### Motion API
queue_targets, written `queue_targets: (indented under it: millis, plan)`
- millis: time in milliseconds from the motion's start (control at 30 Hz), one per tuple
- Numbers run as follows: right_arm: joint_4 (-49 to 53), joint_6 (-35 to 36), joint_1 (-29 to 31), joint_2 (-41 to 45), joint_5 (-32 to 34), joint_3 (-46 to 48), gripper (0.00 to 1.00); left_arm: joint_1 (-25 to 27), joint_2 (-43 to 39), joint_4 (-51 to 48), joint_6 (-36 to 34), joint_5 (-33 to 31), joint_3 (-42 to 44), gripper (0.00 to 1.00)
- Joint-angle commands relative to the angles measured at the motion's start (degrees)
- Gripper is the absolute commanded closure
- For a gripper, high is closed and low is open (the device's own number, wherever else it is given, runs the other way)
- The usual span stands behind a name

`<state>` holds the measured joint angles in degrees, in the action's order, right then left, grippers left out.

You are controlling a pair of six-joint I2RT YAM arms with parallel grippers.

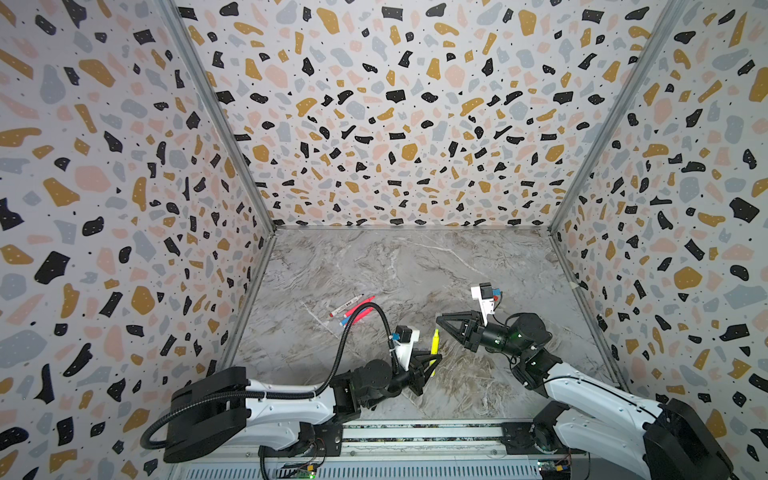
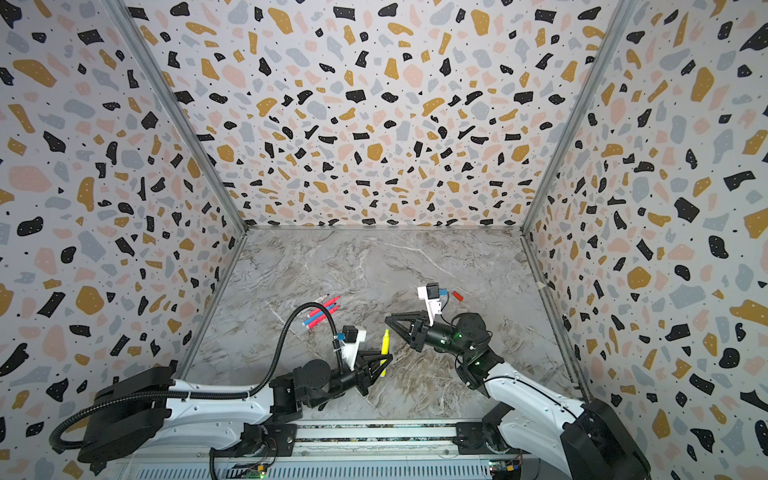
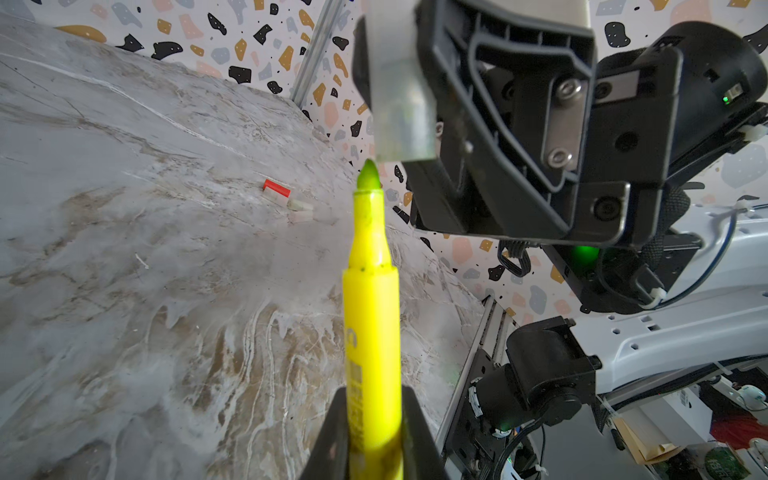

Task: Insert the pens into the pen caps
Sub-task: 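Carry the cap with the right gripper over the held highlighter tip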

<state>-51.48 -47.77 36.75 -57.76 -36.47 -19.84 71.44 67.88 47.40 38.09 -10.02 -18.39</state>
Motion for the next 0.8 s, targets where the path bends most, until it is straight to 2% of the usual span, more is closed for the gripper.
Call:
queue_targets:
  millis: [0, 467, 767]
  plan:
    - [-2.7, -0.6, 0.3, -0.1, -0.5, -0.6, 0.9, 0.3, -0.3, 1.9, -1.4, -0.9, -1.4, 1.0]
    - [-1.3, 0.4, 0.4, -2.4, 0.3, -4.5, 0.89, 0.3, -0.8, 2.1, -1.3, -0.4, -1.1, 1.0]
    - [-3.9, -0.7, 1.0, -2.8, -1.2, -2.3, 0.89, 0.3, -2.8, 0.3, -2.0, -2.0, -1.4, 1.0]
